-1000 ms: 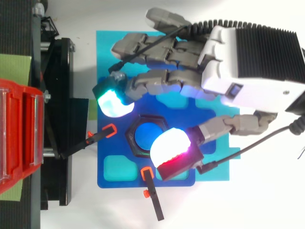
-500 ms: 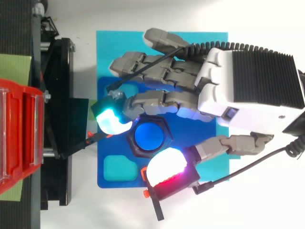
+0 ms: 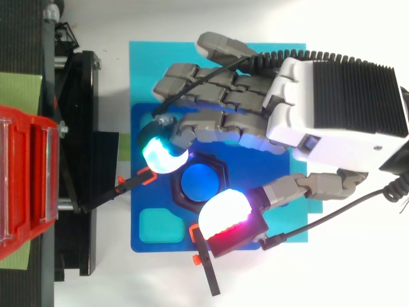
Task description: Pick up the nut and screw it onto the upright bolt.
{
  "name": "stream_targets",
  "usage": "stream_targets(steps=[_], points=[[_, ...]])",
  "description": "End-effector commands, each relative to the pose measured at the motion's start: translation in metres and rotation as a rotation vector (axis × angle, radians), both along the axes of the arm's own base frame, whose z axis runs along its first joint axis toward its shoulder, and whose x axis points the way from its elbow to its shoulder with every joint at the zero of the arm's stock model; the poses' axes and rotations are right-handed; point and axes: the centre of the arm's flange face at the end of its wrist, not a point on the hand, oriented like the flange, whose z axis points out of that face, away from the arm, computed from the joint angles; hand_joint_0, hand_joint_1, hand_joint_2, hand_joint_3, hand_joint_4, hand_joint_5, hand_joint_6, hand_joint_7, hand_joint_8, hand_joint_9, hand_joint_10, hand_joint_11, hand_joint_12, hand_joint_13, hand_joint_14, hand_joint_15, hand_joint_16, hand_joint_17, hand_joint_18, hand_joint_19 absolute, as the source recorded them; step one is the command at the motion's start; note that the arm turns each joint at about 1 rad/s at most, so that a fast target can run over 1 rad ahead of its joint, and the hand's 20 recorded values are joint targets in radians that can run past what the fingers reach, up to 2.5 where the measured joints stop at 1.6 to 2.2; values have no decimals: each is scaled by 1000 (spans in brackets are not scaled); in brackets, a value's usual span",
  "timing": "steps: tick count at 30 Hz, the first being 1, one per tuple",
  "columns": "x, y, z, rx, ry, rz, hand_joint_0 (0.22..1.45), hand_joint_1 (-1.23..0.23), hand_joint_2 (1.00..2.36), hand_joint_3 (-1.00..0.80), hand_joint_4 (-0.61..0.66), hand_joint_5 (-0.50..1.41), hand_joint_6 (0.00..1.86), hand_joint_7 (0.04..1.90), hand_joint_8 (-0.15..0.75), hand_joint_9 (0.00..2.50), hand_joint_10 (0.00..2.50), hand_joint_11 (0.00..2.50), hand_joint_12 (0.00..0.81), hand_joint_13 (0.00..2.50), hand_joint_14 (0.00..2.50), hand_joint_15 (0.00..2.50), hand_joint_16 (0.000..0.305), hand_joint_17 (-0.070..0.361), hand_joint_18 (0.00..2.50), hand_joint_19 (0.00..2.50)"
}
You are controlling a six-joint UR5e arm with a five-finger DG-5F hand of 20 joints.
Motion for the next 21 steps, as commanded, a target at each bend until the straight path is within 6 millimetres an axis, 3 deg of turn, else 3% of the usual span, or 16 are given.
stream_targets(steps=[1, 9, 21], points=[[0, -2, 0, 0, 3, -2, 478, -277, 1000, -500, 200, -123, 503, 1004, 231, 359, 0, 0, 290, 84, 0, 0, 36, 82, 0, 0], [-1, -12, 1, -2, 2, -7, 503, -356, 1000, -500, 185, -31, 505, 1339, 253, 646, 0, 0, 259, 272, 0, 0, 29, 66, 0, 0], [-1, -26, 0, -5, -3, -7, 526, -422, 1000, -500, 114, 31, 556, 1329, 253, 1006, 0, 0, 212, 545, 0, 0, 19, 42, 192, 0]])
